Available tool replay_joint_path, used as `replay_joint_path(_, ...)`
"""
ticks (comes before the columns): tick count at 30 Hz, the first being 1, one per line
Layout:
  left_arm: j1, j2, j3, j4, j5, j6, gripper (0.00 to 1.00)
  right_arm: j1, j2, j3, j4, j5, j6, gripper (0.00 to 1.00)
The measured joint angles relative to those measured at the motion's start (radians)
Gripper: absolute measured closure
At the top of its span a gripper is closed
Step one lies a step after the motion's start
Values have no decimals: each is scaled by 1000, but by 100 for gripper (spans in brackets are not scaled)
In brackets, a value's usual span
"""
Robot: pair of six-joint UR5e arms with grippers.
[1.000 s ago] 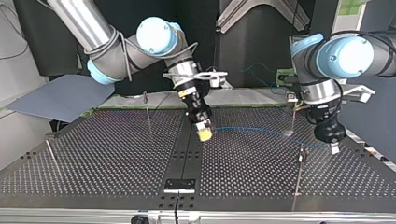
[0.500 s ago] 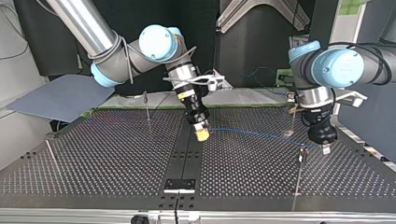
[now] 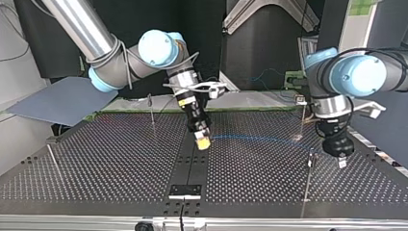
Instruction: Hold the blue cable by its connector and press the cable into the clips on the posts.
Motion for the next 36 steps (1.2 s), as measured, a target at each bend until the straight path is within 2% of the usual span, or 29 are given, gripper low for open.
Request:
replay_joint_path(9, 20, -19, 25, -1, 12, -7, 100, -18, 1, -30, 2, -11, 0, 100)
replay_joint_path(17, 28, -68, 53, 2, 33, -37, 100, -48, 3, -41, 1, -21, -1, 100)
replay_joint_path(26, 29, -74, 102, 1, 49, -62, 100, -72, 6, -63, 1, -34, 0, 100)
replay_joint_path(36, 36, -76, 121, -5, 52, -76, 100, -93, 14, -67, -1, -36, 0, 100)
